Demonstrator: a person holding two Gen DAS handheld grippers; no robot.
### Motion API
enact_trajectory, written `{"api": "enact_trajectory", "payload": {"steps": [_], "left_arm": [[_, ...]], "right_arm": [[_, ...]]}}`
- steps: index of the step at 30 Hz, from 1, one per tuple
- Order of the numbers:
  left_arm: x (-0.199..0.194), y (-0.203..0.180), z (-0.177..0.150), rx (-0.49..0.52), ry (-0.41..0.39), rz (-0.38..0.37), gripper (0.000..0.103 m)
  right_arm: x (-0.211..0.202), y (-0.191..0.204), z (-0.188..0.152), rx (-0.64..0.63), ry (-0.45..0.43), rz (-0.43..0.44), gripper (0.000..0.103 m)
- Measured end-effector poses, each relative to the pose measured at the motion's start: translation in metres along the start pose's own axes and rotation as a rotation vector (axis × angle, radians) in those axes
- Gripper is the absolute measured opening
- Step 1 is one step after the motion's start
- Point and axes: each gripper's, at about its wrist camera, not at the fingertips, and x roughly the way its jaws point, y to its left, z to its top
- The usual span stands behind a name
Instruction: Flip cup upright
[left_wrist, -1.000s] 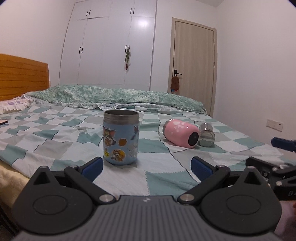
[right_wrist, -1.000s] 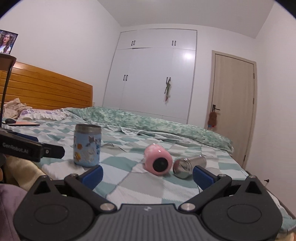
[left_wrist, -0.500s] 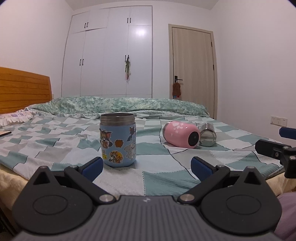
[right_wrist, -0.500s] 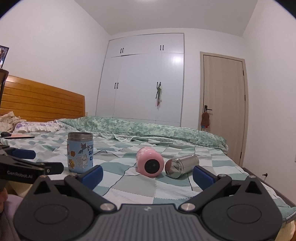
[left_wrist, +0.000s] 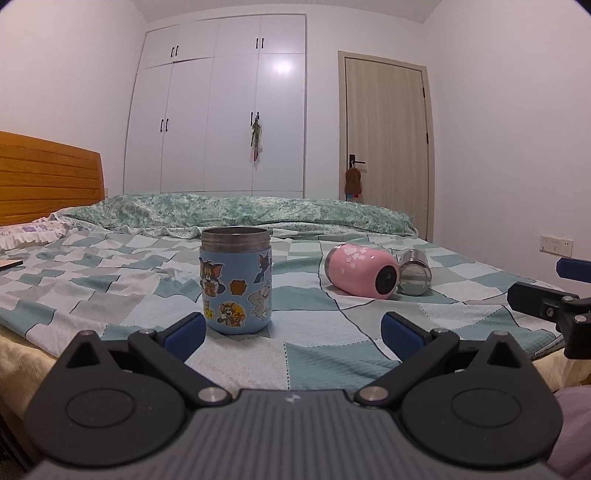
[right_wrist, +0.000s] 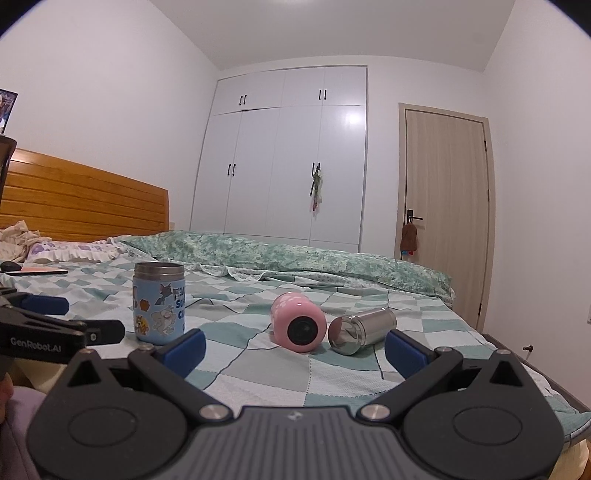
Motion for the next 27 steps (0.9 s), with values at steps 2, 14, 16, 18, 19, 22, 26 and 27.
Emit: {"api": "enact_trajectory", "payload": {"steps": [2,14,16,18,19,22,26,27], "left_arm": [[-0.0007,-0.0002,-0.0001,0.001,-0.001,0.000,0.103],[-0.0005,-0.0011,0.0004,0.002,-0.005,-0.005,0.103],[-0.0006,-0.0014,0.0004,0.002,-0.006,-0.006,0.103],[-0.0011,-0.0016,0.0005,0.002,-0.007,-0.008,0.103],[-0.0013,-0.0021,0.0005,0.002,-0.008,-0.008,0.103],[-0.0015,-0.0019,0.0009,0.002,-0.007,-0.009,0.103],[-0.0026,-0.0033,0.0012,0.002,-0.010,-0.014,0.103],[-0.0030,-0.0038,0.0013,0.003,-0.011,-0.014,0.103]], "right_arm": [[-0.0002,-0.0001,0.0001,-0.001,0.000,0.000,0.103],[-0.0005,0.0004,0.0001,-0.003,0.000,0.000,0.103],[-0.0006,0.0005,0.0000,-0.003,0.000,0.000,0.103],[-0.0005,0.0005,0.0000,-0.003,0.000,0.000,0.103],[-0.0006,0.0005,0.0000,-0.003,0.000,0.000,0.103],[-0.0004,0.0006,-0.0001,-0.002,0.000,-0.001,0.103],[-0.0005,0.0006,0.0000,-0.003,0.000,-0.001,0.103],[-0.0004,0.0007,-0.0001,-0.003,0.000,-0.001,0.103]]}}
